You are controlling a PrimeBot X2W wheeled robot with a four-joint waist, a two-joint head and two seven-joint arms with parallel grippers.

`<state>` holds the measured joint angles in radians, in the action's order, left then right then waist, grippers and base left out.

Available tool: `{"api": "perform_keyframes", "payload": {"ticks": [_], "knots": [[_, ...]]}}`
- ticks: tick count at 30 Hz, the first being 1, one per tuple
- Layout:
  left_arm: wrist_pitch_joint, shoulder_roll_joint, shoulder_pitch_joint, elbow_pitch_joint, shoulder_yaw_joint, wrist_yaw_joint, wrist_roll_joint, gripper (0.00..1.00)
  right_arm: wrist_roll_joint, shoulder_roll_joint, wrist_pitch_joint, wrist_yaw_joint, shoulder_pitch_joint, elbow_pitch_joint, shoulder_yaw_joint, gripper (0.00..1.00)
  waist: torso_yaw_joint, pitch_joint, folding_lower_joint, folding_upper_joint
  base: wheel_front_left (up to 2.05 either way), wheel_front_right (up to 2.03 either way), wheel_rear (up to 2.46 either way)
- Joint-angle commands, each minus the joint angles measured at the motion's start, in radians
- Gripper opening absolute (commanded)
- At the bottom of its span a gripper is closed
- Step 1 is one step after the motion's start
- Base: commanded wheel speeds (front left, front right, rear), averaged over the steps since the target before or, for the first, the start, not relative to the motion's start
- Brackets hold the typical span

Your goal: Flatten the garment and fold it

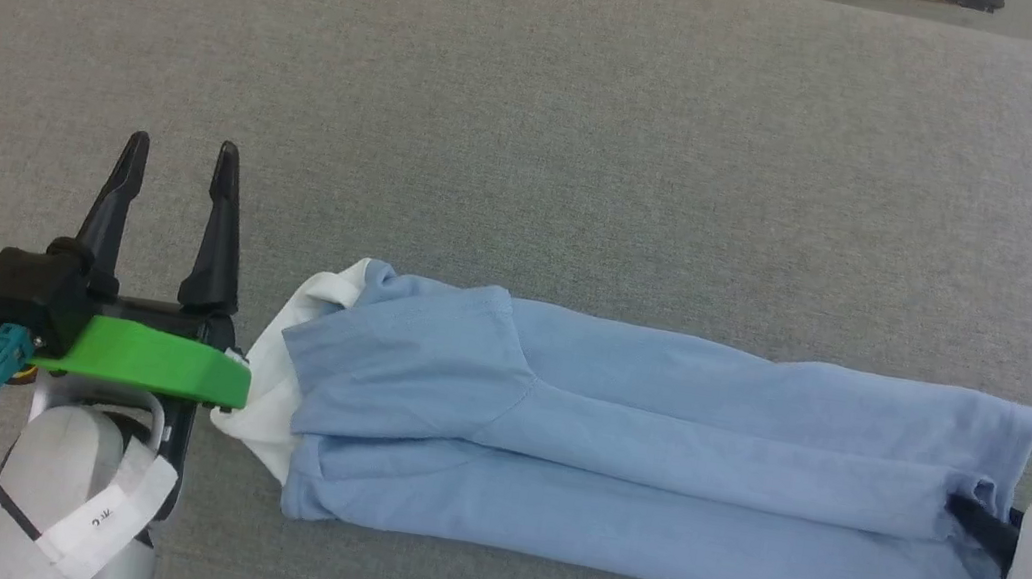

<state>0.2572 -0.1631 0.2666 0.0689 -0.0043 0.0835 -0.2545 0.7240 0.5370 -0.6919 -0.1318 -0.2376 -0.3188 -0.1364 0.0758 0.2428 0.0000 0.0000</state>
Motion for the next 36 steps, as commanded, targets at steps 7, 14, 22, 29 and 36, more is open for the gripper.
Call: {"api": "perform_keyframes", "payload": {"ticks": [7,14,22,29,36], "knots": [[0.004,0.022,-0.008,0.002,0.026,0.023,0.029,1.00,-0.031,0.000,-0.020,0.001,-0.010,-0.076,0.069,0.00,-0.001,0.008,0.0000,0.0000,0.00,0.00,0.00],[0.004,0.032,-0.003,0.008,0.033,0.035,0.041,1.00,-0.134,0.032,-0.014,0.001,-0.041,-0.165,0.257,0.00,0.000,0.016,0.0000,0.0000,0.00,0.00,0.00],[0.004,0.039,-0.010,0.034,0.037,0.041,0.046,1.00,-0.348,0.010,-0.069,0.001,-0.067,-0.191,0.437,0.00,-0.009,0.002,0.0000,0.0000,0.00,0.00,0.00],[0.005,0.041,-0.032,0.054,0.049,0.043,0.043,1.00,-0.405,0.025,-0.267,0.001,-0.019,0.035,0.326,0.00,-0.022,-0.043,0.0000,0.0000,0.00,0.00,0.00],[0.005,0.041,-0.057,0.061,0.060,0.044,0.045,1.00,-0.290,0.034,-0.528,0.001,0.048,0.406,0.181,0.00,-0.026,-0.084,0.0000,0.0000,0.00,0.00,0.00]]}}
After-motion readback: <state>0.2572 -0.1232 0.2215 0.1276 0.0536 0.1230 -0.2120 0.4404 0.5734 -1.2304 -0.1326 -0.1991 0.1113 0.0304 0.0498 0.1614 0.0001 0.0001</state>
